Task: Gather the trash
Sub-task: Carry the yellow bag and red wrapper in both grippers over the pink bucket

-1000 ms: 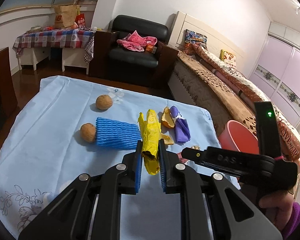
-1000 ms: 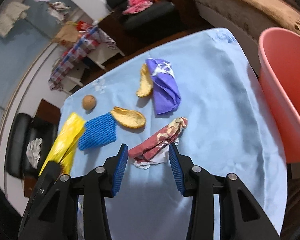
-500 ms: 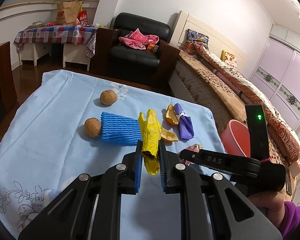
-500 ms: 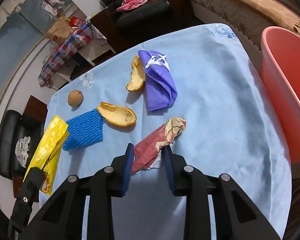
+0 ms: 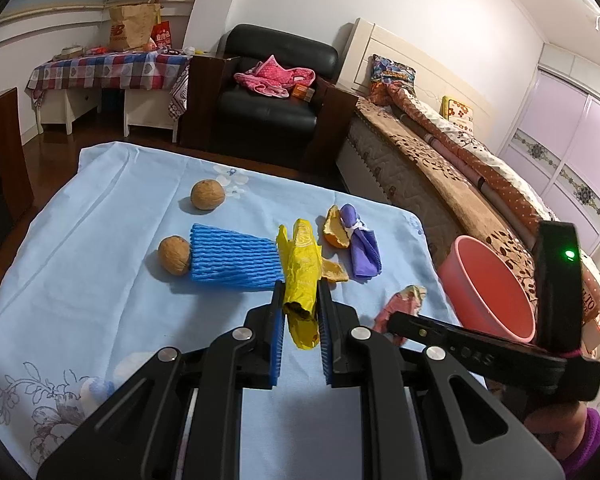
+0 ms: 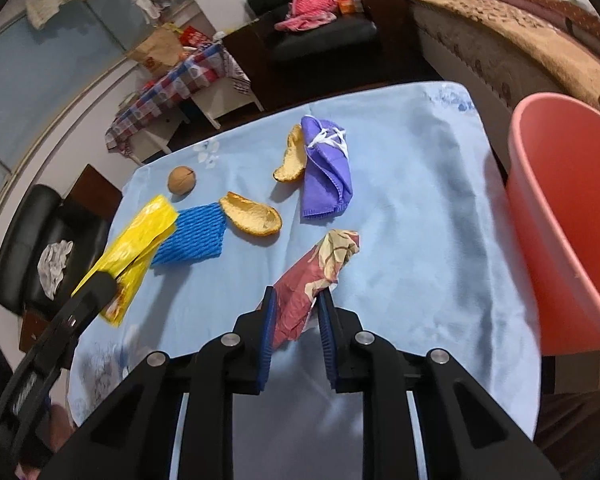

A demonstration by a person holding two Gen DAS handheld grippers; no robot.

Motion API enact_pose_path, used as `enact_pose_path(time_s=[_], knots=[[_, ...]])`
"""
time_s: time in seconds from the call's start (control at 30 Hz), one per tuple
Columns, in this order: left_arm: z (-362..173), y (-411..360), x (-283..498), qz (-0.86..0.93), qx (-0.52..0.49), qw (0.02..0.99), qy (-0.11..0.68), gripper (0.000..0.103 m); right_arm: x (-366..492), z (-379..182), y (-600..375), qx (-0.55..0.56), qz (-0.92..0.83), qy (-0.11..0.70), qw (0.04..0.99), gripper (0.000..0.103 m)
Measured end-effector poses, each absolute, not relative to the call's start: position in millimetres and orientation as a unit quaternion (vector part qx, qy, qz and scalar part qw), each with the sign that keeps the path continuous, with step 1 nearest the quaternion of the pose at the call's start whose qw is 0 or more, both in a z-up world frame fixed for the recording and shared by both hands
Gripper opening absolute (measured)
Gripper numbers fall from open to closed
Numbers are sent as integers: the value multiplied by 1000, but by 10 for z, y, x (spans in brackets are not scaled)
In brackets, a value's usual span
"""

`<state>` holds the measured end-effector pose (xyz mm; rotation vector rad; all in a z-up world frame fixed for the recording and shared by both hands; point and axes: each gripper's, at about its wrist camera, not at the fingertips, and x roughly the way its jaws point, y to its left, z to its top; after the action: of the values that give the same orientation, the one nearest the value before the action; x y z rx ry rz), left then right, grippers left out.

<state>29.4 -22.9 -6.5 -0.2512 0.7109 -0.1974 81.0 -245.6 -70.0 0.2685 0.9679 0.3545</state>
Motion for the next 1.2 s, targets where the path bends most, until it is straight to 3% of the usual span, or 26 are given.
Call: enact_pose_path(time_s=[0.57,1.2], knots=[[49,-681,290,-125,-90,927,342,15,347,-310,-2775,86,171,375,907,19],[202,-1533,366,-194,-39,925,323,15,188,-114,-3624,132,88,318,935,19]])
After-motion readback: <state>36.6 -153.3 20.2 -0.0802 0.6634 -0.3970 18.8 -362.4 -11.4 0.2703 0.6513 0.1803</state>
